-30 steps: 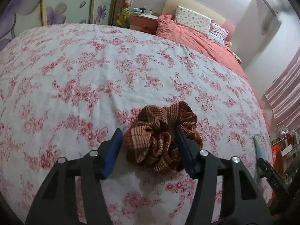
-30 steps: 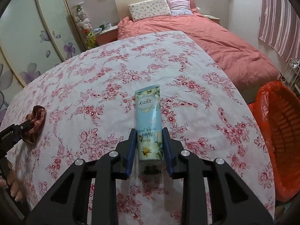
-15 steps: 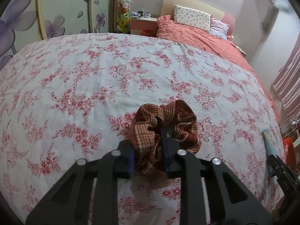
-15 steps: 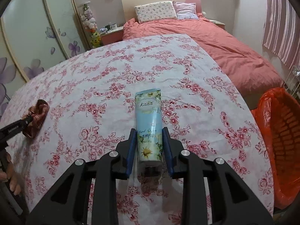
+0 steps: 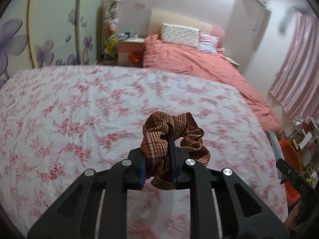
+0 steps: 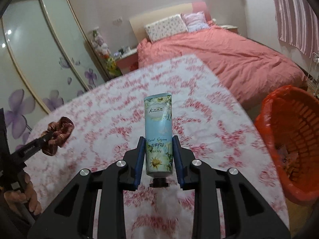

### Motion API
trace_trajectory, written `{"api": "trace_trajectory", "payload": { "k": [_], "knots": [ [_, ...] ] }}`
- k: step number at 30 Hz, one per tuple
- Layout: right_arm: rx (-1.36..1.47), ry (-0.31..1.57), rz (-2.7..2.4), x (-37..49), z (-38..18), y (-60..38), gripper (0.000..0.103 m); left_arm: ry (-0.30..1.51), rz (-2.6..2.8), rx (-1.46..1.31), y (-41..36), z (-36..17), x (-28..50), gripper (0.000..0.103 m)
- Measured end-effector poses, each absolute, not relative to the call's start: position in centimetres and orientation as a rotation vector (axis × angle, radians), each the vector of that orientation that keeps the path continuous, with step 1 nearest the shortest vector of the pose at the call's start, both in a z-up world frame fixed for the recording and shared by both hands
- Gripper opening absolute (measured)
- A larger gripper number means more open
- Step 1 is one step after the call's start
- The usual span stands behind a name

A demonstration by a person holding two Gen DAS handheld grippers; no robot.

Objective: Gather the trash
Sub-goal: 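Carry the scrunchie and tube over the orange basket and open both tools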

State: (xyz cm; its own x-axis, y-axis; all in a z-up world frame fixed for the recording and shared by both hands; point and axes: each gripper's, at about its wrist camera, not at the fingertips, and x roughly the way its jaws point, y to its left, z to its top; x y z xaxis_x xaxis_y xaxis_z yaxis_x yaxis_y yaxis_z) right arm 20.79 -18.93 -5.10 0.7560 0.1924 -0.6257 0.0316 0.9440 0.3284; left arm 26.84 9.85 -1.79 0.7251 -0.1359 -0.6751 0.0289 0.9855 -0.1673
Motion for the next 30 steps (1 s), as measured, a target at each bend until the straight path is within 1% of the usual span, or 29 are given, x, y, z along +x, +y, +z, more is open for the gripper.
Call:
{"api": "trace_trajectory", "payload": {
  "k": [7,12,22,30],
  "knots": [
    [0.366,0.576,-0.002,15.1,-1.4,-22.8,0.028,0.686,-0.24,-0.094,3.0,1.8,22.7,0.019],
    [0.397,0.502,-0.091,12.0,-0.2,-26.3,0.028,0.66,-0.369,-0.059,-3.1,3.4,20.1,0.02],
    [0.469,0.439,-0.266,8.7,-0.9,-33.4,0.028,0.663,-0.578,0.008,-14.6,3.3,17.3,0.02],
    [0.522,0.429,-0.317,9.2,-2.6,-36.2,0.028,0.649,-0.674,0.038,-21.1,2.8,16.7,0.02]
  ]
}}
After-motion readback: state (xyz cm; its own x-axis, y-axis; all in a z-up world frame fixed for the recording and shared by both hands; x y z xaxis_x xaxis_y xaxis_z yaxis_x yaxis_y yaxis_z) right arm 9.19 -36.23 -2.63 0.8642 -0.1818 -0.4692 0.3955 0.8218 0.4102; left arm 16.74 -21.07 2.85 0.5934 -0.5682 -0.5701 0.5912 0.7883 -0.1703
